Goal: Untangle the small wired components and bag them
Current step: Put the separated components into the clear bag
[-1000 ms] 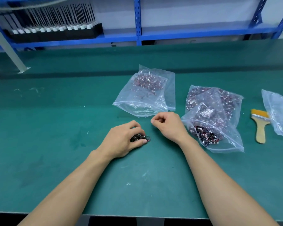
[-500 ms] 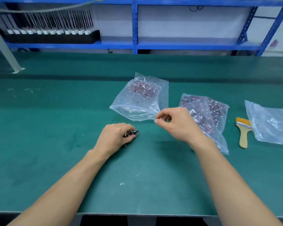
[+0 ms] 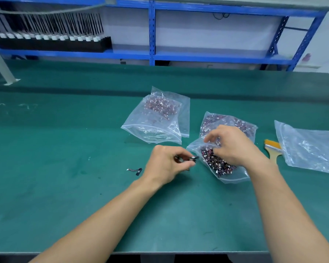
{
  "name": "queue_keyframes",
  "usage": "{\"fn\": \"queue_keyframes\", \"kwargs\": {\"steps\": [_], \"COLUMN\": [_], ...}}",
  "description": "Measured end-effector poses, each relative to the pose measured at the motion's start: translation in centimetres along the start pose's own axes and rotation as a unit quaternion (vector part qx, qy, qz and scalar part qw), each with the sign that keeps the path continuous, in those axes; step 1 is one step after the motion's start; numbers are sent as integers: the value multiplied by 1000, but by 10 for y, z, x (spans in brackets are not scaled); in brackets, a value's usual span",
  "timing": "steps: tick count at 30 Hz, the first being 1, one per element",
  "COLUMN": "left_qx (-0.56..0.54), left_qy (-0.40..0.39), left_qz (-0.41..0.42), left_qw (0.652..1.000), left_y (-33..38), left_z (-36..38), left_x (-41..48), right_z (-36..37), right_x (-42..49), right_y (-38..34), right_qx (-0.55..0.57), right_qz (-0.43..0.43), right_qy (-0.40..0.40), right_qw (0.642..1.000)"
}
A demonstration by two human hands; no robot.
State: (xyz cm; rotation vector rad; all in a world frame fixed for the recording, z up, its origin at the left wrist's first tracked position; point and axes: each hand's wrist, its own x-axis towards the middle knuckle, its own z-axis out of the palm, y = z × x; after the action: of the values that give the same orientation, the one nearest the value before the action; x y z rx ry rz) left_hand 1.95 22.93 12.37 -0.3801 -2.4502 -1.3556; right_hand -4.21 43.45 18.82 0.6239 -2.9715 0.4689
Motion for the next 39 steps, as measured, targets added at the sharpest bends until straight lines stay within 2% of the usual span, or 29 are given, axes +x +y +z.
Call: {"fn": "queue_keyframes", "kwargs": {"steps": [3, 6, 8, 15, 18, 20, 23, 26, 28, 31, 33, 39], "left_qx": [-8, 16, 25, 115, 101, 81, 84, 153, 232, 334, 328, 302], "left_qy": [-23, 25, 27, -57, -67, -48, -8, 22, 16, -68, -105, -150], "left_qz": [-10, -3, 5, 144, 198, 200, 143, 43, -55, -207, -224, -172], "left_qw": [1000, 1000, 999, 981, 973, 975, 986, 987, 971, 917, 912, 926], "left_y": [32, 49, 51, 35, 31, 25, 10, -10, -23, -35, -37, -33], "left_z": [47, 75, 82, 72, 57, 43, 11, -28, -52, -78, -84, -79], "left_x": [20, 41, 46, 36, 27, 17, 1, -13, -21, -32, -37, -34], "right_z": [1, -6, -13, -12, -7, -4, 4, 12, 15, 16, 16, 17], "right_x": [3, 3, 3, 3, 4, 6, 8, 10, 11, 13, 13, 12], "right_y": [-1, 0, 3, 2, 1, 1, 0, -4, -5, -5, -5, -5], "right_qx": [48, 81, 111, 110, 110, 99, 78, 80, 76, 80, 85, 97], "right_qz": [14, 46, 64, 49, 43, 34, 21, 24, 28, 35, 35, 33], "right_qy": [53, 103, 128, 94, 96, 97, 97, 82, 81, 84, 81, 78], "right_qw": [997, 990, 983, 988, 988, 990, 992, 993, 993, 993, 992, 992]}}
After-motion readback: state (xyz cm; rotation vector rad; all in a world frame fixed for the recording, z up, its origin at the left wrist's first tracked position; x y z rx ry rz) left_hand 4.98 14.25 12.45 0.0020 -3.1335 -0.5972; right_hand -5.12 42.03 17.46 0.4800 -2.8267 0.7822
